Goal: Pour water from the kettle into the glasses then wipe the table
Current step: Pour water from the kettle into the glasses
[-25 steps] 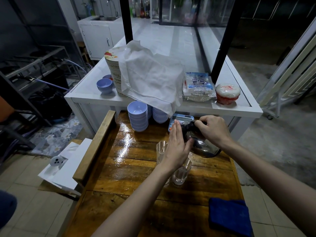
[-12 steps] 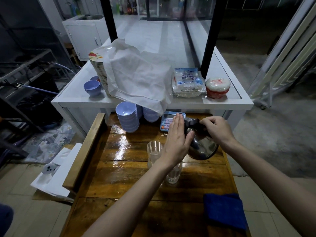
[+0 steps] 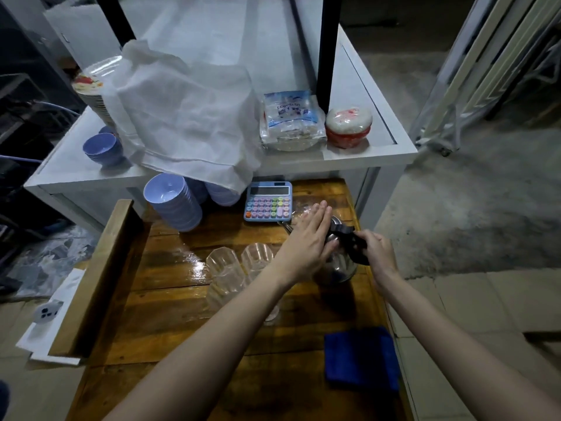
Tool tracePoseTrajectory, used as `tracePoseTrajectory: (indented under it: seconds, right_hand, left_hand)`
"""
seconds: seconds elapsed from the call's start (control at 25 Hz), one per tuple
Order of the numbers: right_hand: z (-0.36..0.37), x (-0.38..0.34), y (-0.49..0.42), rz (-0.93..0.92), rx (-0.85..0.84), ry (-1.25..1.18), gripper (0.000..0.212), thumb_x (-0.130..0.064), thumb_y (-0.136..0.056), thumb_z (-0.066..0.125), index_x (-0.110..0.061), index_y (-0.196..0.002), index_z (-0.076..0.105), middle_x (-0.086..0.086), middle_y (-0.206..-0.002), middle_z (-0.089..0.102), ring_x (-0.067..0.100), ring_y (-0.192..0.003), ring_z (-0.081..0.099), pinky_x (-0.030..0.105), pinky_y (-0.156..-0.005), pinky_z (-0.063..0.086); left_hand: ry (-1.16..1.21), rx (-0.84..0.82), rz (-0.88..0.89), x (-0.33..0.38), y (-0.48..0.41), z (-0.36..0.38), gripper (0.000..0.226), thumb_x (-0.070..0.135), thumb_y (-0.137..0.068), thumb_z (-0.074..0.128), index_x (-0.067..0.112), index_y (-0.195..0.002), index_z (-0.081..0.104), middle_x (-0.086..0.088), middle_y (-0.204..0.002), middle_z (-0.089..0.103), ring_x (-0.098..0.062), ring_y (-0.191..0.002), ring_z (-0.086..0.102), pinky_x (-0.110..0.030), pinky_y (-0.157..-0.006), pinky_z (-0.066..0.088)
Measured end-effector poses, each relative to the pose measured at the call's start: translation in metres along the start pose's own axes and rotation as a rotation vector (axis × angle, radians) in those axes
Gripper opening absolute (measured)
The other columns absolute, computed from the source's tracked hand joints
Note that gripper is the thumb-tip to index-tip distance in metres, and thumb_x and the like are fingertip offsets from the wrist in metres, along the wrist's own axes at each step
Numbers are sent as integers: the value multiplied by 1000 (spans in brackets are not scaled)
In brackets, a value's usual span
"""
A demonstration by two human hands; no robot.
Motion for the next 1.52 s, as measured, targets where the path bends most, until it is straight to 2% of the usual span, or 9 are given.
tracePoseTrajectory:
  seconds: [0.16, 0.32, 0.56, 0.8, 1.04, 1.16, 1.28, 1.36, 1.52]
  right_hand:
    - [-1, 27, -21, 36, 17, -64, 26, -13, -92, 52, -13, -68, 63, 7, -71, 60, 24, -76, 56, 33, -64, 46]
    - [-1, 47, -39, 66, -8, -50, 27, -15, -93, 52, -14, -68, 63, 6, -73, 61, 22, -76, 57, 36, -71, 47]
    - [-5, 53, -42, 46, -37, -103, 28, -11, -95, 47, -14, -68, 57, 2, -69, 53, 10, -64, 50, 17, -54, 41]
    - [-7, 59, -37, 41, -29, -119, 29, -11, -96, 46, -13, -68, 56, 0, -67, 54, 3, -57, 54, 8, -47, 41]
    - [-8, 57, -35, 40, -17, -103, 30, -13, -97, 45, -15, -70, 57, 0, -70, 56, 7, -64, 53, 12, -52, 44]
    - [-10, 59, -35, 9, 6, -67, 26, -13, -96, 48, -14, -72, 59, 1, -74, 58, 13, -73, 55, 22, -61, 45]
    - [-20, 67, -38, -32, 109, 50, 12, -21, -92, 58, -12, -92, 66, 7, -96, 64, 20, -91, 59, 24, -68, 45]
    - [-30, 78, -31, -62, 189, 144, 18, -26, -90, 62, -13, -100, 66, 10, -107, 62, 23, -98, 59, 26, -71, 46]
    - [-41, 111, 23, -262, 179, 463, 9, -18, -92, 61, -12, -98, 64, 9, -104, 57, 24, -99, 53, 31, -79, 42]
  left_hand:
    - [-90, -82, 14, -7, -13, 25, 68, 48, -102, 20, 9, -152, -6, -8, -160, -13, -17, -147, -16, -38, -122, 0]
    - [-89, -119, -15, -12, -17, 43, 69, 48, -102, 20, 9, -152, -6, -9, -160, -13, -18, -147, -15, -39, -122, 1]
    - [-169, -82, -11, -2, -19, 56, 69, 47, -102, 20, 6, -153, -2, -12, -161, -7, -21, -148, -12, -40, -122, 4]
    - [-236, -55, -26, 3, -14, 62, 66, 45, -103, 20, 6, -153, 0, -12, -161, -7, -21, -148, -12, -40, -122, 5]
    - [-264, -74, -45, 7, -15, 62, 66, 44, -103, 19, 6, -153, -2, -12, -161, -9, -21, -148, -13, -40, -121, 4]
    - [-292, -88, -49, 6, -17, 61, 68, 46, -103, 18, 6, -152, -3, -13, -161, -9, -23, -148, -13, -41, -121, 4]
    - [-305, -77, -4, 10, -12, 56, 67, 46, -103, 17, 5, -152, -3, -14, -160, -8, -23, -148, -12, -40, -122, 3]
    - [-261, -39, 46, 17, 2, 53, 65, 42, -104, 21, 5, -152, 0, -13, -160, -5, -22, -149, -10, -38, -122, 1]
    - [-134, 7, 93, 33, 67, 66, 62, 36, -102, 33, 5, -152, 14, -14, -160, 10, -23, -149, 3, -36, -122, 3]
Point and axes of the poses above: each hand's wrist, its own y-axis away from the middle knuckle, its own z-axis out of the palm, x = y × z, the point moved 2 cm from there along -y, towards the middle knuckle
